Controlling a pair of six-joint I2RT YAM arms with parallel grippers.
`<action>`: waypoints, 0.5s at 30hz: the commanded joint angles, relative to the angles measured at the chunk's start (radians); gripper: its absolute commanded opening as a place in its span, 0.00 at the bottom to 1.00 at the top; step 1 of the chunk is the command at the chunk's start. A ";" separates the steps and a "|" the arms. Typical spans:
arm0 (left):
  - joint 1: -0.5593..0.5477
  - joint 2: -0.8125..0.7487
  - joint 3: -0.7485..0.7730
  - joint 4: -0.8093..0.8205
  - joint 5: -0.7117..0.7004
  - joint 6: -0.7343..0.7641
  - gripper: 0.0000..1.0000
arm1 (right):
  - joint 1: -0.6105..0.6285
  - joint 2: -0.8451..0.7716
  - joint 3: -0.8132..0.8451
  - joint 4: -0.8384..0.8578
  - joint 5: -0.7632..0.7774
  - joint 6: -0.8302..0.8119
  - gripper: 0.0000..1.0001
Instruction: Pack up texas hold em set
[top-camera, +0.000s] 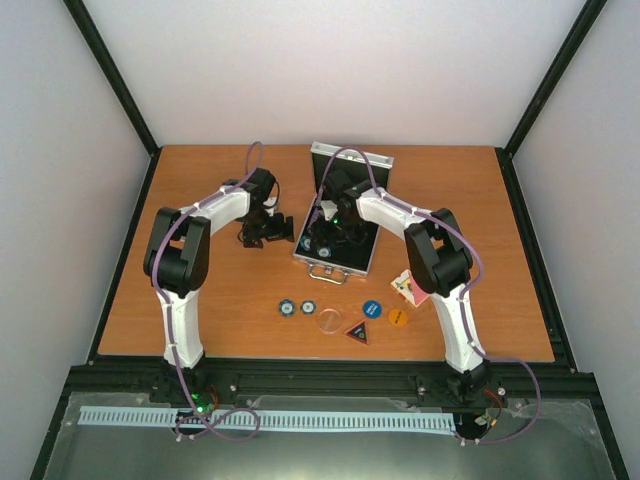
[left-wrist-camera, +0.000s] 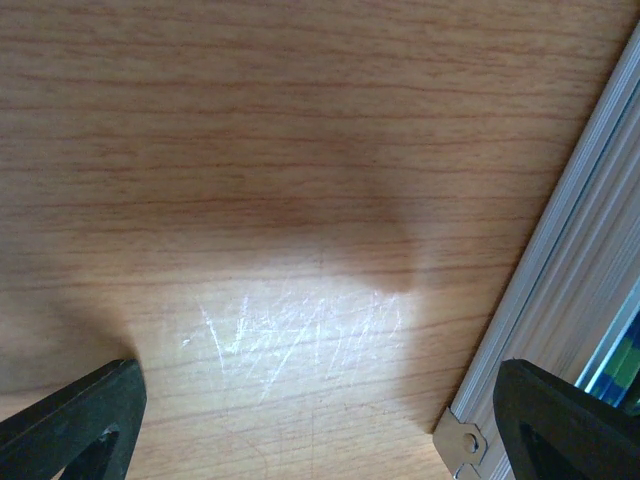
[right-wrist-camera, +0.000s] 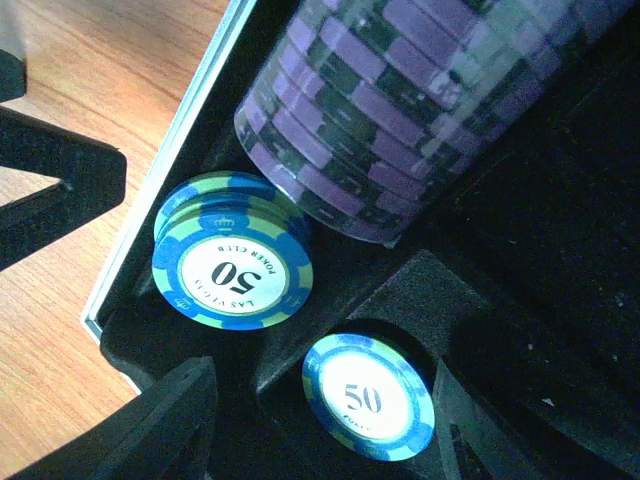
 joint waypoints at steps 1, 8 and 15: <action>-0.021 0.109 -0.059 0.032 0.087 0.012 0.98 | 0.001 -0.042 -0.012 0.008 -0.035 -0.015 0.61; -0.021 0.134 -0.048 0.042 0.091 0.016 0.98 | 0.002 -0.070 -0.003 -0.015 -0.063 -0.036 0.61; -0.021 0.143 -0.039 0.041 0.093 0.020 0.98 | 0.014 -0.093 -0.003 -0.043 -0.100 -0.071 0.61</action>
